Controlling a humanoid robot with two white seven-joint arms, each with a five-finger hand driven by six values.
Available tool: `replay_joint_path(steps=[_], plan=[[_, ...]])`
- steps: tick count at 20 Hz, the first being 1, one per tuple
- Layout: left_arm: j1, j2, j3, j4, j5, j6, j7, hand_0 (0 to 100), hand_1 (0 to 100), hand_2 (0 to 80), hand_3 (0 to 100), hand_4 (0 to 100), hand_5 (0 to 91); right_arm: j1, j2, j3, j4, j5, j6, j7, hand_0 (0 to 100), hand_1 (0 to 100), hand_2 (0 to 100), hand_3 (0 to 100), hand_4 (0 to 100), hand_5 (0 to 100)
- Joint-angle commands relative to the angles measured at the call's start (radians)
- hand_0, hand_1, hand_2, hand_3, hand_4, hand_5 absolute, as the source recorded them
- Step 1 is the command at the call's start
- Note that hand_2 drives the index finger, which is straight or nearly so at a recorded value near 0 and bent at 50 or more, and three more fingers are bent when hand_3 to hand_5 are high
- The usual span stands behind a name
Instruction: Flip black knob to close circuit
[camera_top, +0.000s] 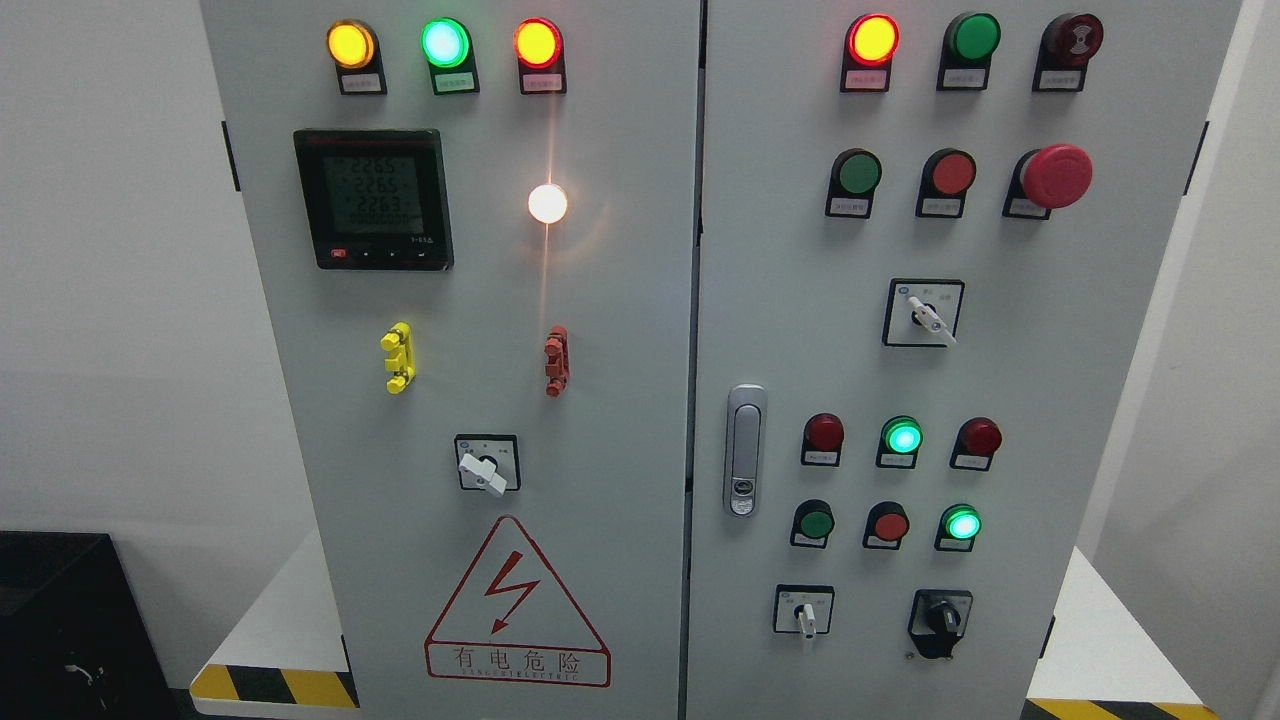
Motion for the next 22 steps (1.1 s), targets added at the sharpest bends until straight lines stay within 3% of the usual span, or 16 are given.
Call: replay_joint_path(steps=[1, 4, 8, 16, 19, 22], plan=[[0.023, 0.000, 0.000, -0.029, 0.000, 0.000, 0.000, 12, 56, 0.0, 0, 0, 0.0, -0.020, 0.003, -0.029, -0.007, -0.049, -0.056, 0.011, 0, 7, 0, 0, 0, 0], [0.023, 0.000, 0.000, -0.029, 0.000, 0.000, 0.000, 12, 56, 0.0, 0, 0, 0.0, -0.023, 0.003, -0.051, -0.033, -0.052, -0.110, 0.012, 0, 7, 0, 0, 0, 0], [0.021, 0.000, 0.000, -0.029, 0.000, 0.000, 0.000, 12, 56, 0.0, 0, 0, 0.0, -0.020, 0.005, -0.104, -0.139, -0.051, -0.111, 0.012, 0, 7, 0, 0, 0, 0], [0.023, 0.000, 0.000, -0.029, 0.000, 0.000, 0.000, 12, 56, 0.0, 0, 0, 0.0, 0.009, 0.005, -0.112, -0.370, -0.035, -0.102, 0.009, 0, 6, 0, 0, 0, 0], [0.023, 0.000, 0.000, -0.029, 0.000, 0.000, 0.000, 12, 56, 0.0, 0, 0, 0.0, 0.020, 0.005, -0.115, -0.445, 0.033, -0.104, -0.004, 0, 6, 0, 10, 2, 0], [0.023, 0.000, 0.000, -0.029, 0.000, 0.000, 0.000, 12, 56, 0.0, 0, 0, 0.0, 0.044, 0.003, -0.115, -0.545, 0.104, -0.104, -0.053, 0, 6, 6, 23, 20, 2]])
